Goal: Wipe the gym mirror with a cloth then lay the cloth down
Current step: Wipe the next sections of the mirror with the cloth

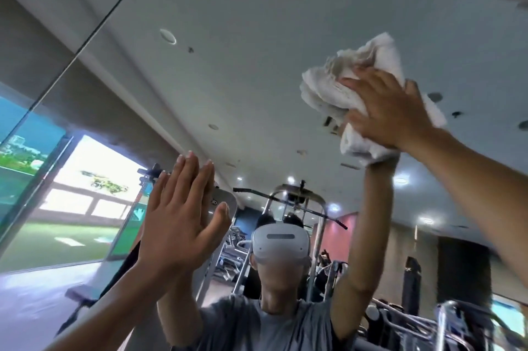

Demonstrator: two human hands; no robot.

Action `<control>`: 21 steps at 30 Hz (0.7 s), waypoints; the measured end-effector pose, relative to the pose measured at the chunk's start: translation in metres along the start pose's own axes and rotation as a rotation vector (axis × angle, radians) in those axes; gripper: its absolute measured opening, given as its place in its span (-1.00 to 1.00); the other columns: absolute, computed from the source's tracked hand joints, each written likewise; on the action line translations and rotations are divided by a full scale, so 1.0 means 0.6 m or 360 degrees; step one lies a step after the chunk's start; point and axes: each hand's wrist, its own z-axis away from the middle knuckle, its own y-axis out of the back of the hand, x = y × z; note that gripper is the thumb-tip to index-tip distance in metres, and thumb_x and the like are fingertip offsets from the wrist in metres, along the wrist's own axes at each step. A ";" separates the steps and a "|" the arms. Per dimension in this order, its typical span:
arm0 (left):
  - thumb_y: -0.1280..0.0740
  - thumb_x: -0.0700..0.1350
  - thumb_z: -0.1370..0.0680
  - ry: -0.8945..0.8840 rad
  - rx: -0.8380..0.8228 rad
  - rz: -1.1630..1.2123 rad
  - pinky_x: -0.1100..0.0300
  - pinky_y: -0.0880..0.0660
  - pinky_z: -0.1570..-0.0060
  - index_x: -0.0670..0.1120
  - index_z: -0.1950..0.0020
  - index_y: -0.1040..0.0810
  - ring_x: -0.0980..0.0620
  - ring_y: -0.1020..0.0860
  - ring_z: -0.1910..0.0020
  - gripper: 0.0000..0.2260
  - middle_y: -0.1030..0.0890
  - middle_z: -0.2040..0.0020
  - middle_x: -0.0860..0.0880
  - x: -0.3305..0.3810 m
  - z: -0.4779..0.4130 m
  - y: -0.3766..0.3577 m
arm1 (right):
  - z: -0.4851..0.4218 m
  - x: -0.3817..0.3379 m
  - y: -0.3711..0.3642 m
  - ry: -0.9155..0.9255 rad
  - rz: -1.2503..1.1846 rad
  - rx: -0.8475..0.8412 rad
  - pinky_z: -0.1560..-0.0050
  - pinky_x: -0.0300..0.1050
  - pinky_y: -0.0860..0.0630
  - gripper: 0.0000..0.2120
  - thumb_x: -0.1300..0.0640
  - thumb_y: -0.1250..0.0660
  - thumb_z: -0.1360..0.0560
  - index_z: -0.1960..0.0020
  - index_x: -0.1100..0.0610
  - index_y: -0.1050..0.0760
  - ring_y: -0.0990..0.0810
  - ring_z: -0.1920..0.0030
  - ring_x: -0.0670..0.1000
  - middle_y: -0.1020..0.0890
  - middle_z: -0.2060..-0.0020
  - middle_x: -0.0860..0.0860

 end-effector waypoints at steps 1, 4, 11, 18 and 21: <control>0.08 0.28 -0.63 0.0002 0.0007 0.0008 0.04 0.04 -0.56 -0.09 -0.61 -0.21 0.00 -0.01 -0.63 -0.33 -0.14 -0.63 -0.10 0.001 -0.001 0.001 | 0.006 -0.028 -0.007 -0.0141 -0.0014 0.0104 -0.34 0.25 -0.21 -0.35 -0.24 0.00 -0.44 -0.51 -0.15 -0.27 -0.23 -0.51 0.04 -0.29 -0.53 -0.04; 0.02 0.24 -0.61 0.0043 -0.0004 0.0004 0.06 0.05 -0.56 -0.11 -0.60 -0.26 -0.03 -0.07 -0.62 -0.35 -0.18 -0.61 -0.12 0.007 0.001 0.005 | 0.051 -0.127 -0.020 -0.0115 -0.0069 0.0178 -0.35 0.26 -0.14 -0.35 -0.20 0.03 -0.46 -0.52 -0.08 -0.28 -0.22 -0.53 0.05 -0.29 -0.54 0.00; 0.02 0.26 -0.54 0.0320 -0.0226 0.0009 -0.23 0.00 -0.53 -0.19 -0.53 -0.31 -0.22 -0.10 -0.60 -0.29 -0.23 -0.57 -0.27 0.068 0.001 0.020 | 0.173 0.008 0.004 0.1077 -0.0017 -0.0258 -0.46 0.28 -0.03 -0.40 -0.21 -0.10 -0.48 -0.52 -0.23 -0.16 -0.18 -0.56 0.07 -0.21 -0.57 -0.04; 0.05 0.16 -0.69 -0.0189 -0.0600 -0.0280 -0.17 0.39 -0.45 0.00 -0.64 0.23 -0.13 0.40 -0.52 -0.40 0.28 -0.62 -0.19 0.316 -0.032 -0.002 | 0.205 0.104 -0.011 -0.0582 -0.0040 0.0162 -0.36 0.29 -0.16 -0.34 -0.18 0.05 -0.44 -0.51 -0.08 -0.30 -0.22 -0.52 0.05 -0.28 -0.54 -0.02; -0.03 0.05 -0.68 -0.0263 -0.0492 -0.0042 -0.25 0.22 -0.50 -0.02 -0.63 -0.07 -0.18 0.16 -0.61 -0.48 0.03 -0.63 -0.28 0.430 -0.015 -0.043 | 0.276 0.096 -0.003 0.0024 -0.0078 -0.0028 -0.39 0.36 -0.11 -0.37 -0.19 -0.01 -0.48 -0.53 -0.12 -0.21 -0.17 -0.55 0.05 -0.23 -0.56 -0.01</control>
